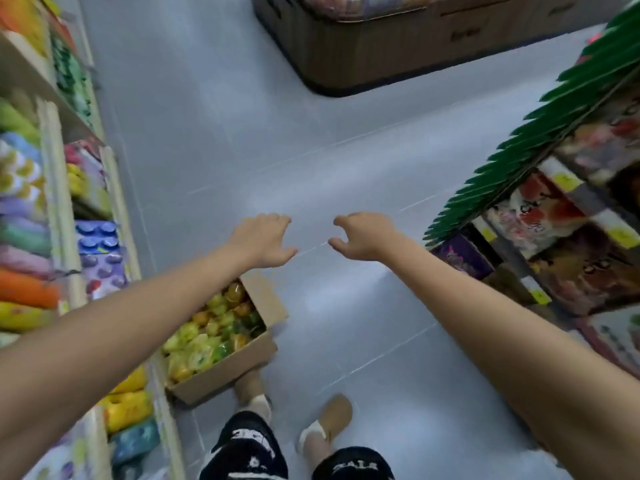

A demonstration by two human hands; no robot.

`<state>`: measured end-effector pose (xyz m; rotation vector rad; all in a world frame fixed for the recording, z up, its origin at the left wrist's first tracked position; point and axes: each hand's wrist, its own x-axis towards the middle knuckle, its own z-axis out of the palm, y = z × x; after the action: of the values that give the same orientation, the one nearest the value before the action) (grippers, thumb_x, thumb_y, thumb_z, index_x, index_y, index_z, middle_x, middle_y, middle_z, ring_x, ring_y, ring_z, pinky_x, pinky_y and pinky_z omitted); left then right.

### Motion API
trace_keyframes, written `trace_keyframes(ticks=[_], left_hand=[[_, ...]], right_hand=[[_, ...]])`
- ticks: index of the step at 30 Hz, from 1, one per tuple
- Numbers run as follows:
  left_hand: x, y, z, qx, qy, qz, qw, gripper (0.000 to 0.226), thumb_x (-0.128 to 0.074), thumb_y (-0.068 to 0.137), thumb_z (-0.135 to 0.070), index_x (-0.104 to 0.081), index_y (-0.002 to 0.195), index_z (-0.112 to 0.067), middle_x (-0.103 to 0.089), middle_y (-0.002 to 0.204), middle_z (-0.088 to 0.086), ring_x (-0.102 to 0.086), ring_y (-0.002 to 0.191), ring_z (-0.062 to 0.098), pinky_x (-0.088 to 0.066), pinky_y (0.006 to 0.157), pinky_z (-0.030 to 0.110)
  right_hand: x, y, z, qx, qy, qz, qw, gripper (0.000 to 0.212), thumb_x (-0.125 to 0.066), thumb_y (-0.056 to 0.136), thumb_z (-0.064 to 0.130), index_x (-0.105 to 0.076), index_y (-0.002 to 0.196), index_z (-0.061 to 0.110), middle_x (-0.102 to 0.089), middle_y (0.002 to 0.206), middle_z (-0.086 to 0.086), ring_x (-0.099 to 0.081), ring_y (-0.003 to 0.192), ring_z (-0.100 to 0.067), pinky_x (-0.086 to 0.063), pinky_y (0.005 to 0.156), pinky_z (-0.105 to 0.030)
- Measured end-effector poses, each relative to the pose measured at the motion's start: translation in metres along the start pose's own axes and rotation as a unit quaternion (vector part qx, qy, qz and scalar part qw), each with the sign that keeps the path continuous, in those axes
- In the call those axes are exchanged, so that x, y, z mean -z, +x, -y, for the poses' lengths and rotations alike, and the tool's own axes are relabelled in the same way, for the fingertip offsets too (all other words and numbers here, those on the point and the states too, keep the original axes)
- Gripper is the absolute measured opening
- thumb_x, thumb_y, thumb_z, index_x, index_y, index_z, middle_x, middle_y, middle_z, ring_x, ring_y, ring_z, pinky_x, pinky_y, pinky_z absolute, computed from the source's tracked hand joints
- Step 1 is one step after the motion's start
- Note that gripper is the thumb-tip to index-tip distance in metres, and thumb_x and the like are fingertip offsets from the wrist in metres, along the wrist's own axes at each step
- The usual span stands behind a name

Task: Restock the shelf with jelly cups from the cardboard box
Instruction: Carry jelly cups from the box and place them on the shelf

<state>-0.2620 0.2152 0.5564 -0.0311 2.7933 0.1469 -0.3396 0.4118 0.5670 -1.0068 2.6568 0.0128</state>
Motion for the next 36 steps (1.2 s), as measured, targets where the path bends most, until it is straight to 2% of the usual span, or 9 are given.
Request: trace_keyframes(ticks=[5,8,17,20,24,28,31,34,36], left_hand=[[-0.031,-0.038,0.099,0.088,-0.039,0.032,0.995,0.068,-0.053,0.091,-0.048,-0.032,0.146,-0.013,-0.040,0.148,0.008,-0.040,0.134,0.028,-0.037,0.106,0.039],[-0.048,-0.059,0.154,0.129,-0.050,0.042,0.990,0.063,-0.051,0.091,-0.047,-0.037,0.142,-0.011,-0.044,0.144,0.009,-0.043,0.130,0.029,-0.038,0.101,0.038],[-0.131,-0.094,0.276,0.193,-0.091,0.116,0.970,0.063,-0.050,0.091,-0.048,-0.039,0.142,-0.012,-0.046,0.140,0.010,-0.044,0.128,0.030,-0.041,0.098,0.040],[-0.171,-0.099,0.296,0.211,-0.118,0.142,0.960,0.061,-0.049,0.091,-0.049,-0.041,0.140,-0.014,-0.046,0.139,0.008,-0.045,0.127,0.029,-0.043,0.097,0.041],[-0.229,-0.100,0.303,0.233,-0.165,0.176,0.942,0.055,-0.049,0.092,-0.047,-0.044,0.136,-0.015,-0.047,0.137,0.007,-0.046,0.125,0.029,-0.042,0.092,0.038],[-0.296,-0.089,0.306,0.253,-0.211,0.181,0.927,0.057,-0.046,0.093,-0.046,-0.038,0.143,-0.020,-0.044,0.143,0.003,-0.045,0.128,0.028,-0.042,0.094,0.037],[-0.353,-0.077,0.310,0.261,-0.218,0.197,0.919,0.052,-0.043,0.094,-0.044,-0.044,0.139,-0.017,-0.048,0.139,0.005,-0.047,0.124,0.028,-0.043,0.091,0.037],[-0.416,-0.057,0.311,0.228,-0.208,0.227,0.924,0.047,-0.048,0.091,-0.039,-0.048,0.132,-0.016,-0.051,0.131,0.005,-0.050,0.119,0.027,-0.044,0.087,0.036],[-0.458,-0.039,0.312,0.192,-0.198,0.238,0.931,0.048,-0.051,0.089,-0.039,-0.048,0.132,-0.017,-0.052,0.129,0.005,-0.050,0.119,0.028,-0.044,0.089,0.037]], right_hand=[[-0.026,0.065,0.092,0.078,0.012,0.044,0.996,0.052,-0.044,0.095,0.045,-0.047,0.134,0.011,-0.058,0.124,-0.011,-0.055,0.114,-0.031,-0.044,0.087,-0.037],[-0.042,0.097,0.148,0.112,0.003,0.077,0.991,0.053,-0.042,0.095,0.047,-0.045,0.136,0.013,-0.056,0.127,-0.011,-0.054,0.116,-0.030,-0.045,0.089,-0.039],[-0.109,0.171,0.268,0.177,-0.037,0.167,0.969,0.048,-0.041,0.095,0.045,-0.048,0.130,0.012,-0.056,0.125,-0.012,-0.053,0.116,-0.031,-0.043,0.082,-0.037],[-0.144,0.186,0.290,0.192,-0.052,0.189,0.962,0.047,-0.041,0.094,0.045,-0.048,0.127,0.012,-0.058,0.121,-0.011,-0.053,0.114,-0.031,-0.039,0.074,-0.036],[-0.198,0.198,0.305,0.207,-0.060,0.244,0.946,0.047,-0.041,0.094,0.046,-0.048,0.128,0.014,-0.059,0.119,-0.011,-0.053,0.114,-0.032,-0.040,0.076,-0.036],[-0.265,0.213,0.308,0.195,-0.057,0.258,0.944,0.042,-0.039,0.095,0.045,-0.052,0.122,0.014,-0.060,0.112,-0.008,-0.056,0.108,-0.029,-0.038,0.071,-0.033],[-0.326,0.224,0.307,0.181,-0.052,0.272,0.944,0.043,-0.037,0.095,0.046,-0.051,0.122,0.016,-0.060,0.113,-0.007,-0.056,0.107,-0.029,-0.039,0.071,-0.034],[-0.392,0.237,0.302,0.158,-0.030,0.293,0.942,0.045,-0.038,0.093,0.044,-0.049,0.126,0.016,-0.062,0.111,-0.008,-0.057,0.104,-0.030,-0.044,0.074,-0.036],[-0.435,0.246,0.295,0.151,-0.017,0.300,0.942,0.045,-0.038,0.092,0.044,-0.049,0.127,0.017,-0.062,0.111,-0.008,-0.058,0.102,-0.030,-0.045,0.074,-0.035]])
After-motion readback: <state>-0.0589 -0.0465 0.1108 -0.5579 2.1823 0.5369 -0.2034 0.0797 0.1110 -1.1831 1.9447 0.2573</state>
